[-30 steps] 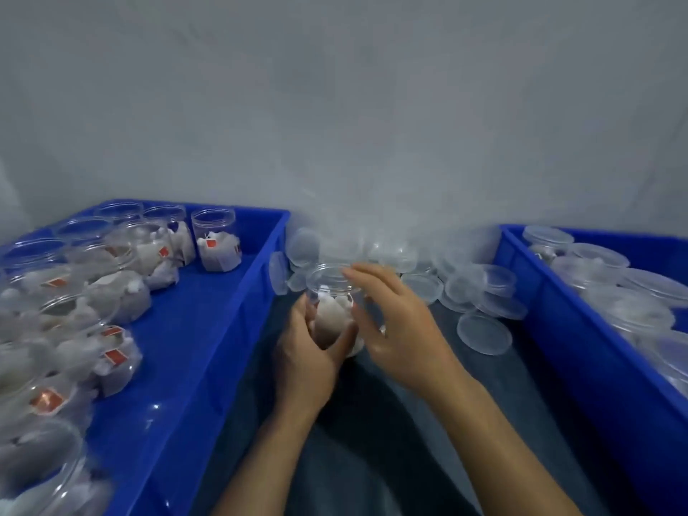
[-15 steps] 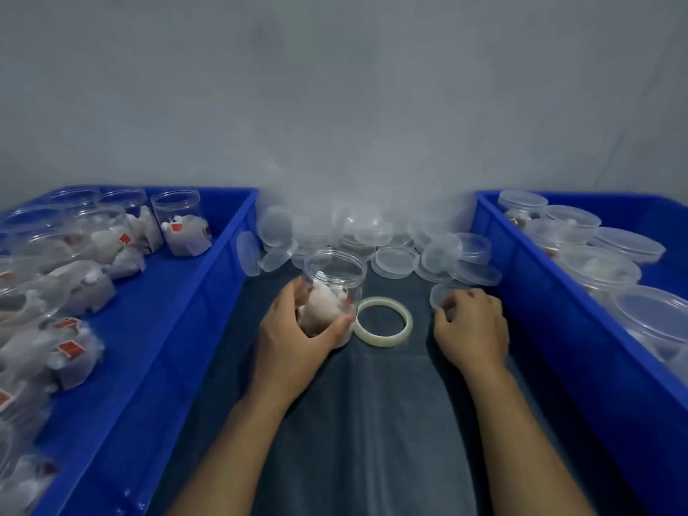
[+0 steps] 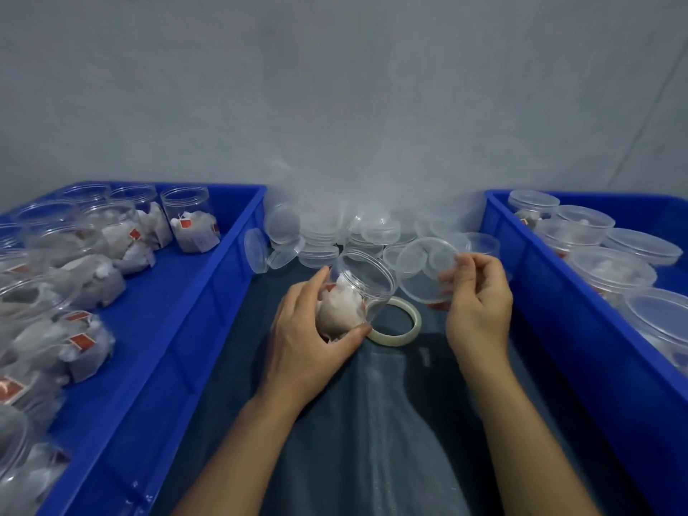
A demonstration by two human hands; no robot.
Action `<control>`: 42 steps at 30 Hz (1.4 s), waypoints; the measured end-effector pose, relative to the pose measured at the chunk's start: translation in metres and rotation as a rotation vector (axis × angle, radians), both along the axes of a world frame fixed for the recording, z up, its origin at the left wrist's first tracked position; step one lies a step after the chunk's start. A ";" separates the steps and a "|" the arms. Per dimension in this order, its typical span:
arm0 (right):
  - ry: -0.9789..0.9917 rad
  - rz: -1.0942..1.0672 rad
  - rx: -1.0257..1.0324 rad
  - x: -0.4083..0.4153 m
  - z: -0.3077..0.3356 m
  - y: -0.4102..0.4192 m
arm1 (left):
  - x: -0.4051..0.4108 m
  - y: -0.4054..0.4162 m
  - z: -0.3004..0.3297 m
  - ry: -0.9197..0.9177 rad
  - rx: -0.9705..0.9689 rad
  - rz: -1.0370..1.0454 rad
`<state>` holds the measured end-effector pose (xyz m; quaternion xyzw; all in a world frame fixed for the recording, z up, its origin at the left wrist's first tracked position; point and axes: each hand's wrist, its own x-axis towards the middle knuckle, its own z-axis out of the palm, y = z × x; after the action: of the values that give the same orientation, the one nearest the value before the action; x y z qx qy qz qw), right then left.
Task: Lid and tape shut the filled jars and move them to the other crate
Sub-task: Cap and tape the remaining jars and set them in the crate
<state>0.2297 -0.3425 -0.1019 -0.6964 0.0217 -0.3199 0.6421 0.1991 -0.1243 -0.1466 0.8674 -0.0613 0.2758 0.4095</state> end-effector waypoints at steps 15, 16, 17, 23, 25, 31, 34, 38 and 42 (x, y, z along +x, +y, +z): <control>0.227 0.219 0.183 0.007 -0.009 0.012 | -0.004 -0.010 0.005 -0.186 0.170 -0.082; 0.235 0.231 0.167 0.007 -0.010 0.011 | -0.005 -0.011 0.005 -0.197 0.179 -0.097; 0.244 0.253 0.161 0.007 -0.011 0.011 | -0.005 -0.012 0.005 -0.208 0.185 -0.109; 0.228 0.265 0.110 0.011 -0.016 0.009 | -0.007 -0.012 0.007 -0.246 0.227 -0.136; 0.200 0.239 0.087 0.011 -0.016 0.009 | -0.007 -0.013 0.007 -0.256 0.216 -0.137; 0.146 0.260 0.069 0.007 -0.011 0.008 | -0.007 -0.013 0.005 -0.218 0.174 -0.144; 0.150 0.362 0.071 0.003 -0.007 0.007 | -0.006 -0.013 0.003 -0.214 0.144 -0.120; 0.099 0.424 -0.059 -0.001 -0.008 0.011 | -0.005 -0.013 0.003 -0.198 0.122 -0.086; 0.121 0.419 -0.118 0.000 -0.011 0.013 | -0.004 -0.011 0.002 -0.194 0.130 -0.074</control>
<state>0.2293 -0.3293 -0.1132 -0.7398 -0.1037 -0.1381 0.6503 0.1955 -0.1353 -0.1450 0.8586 -0.1502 0.3385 0.3545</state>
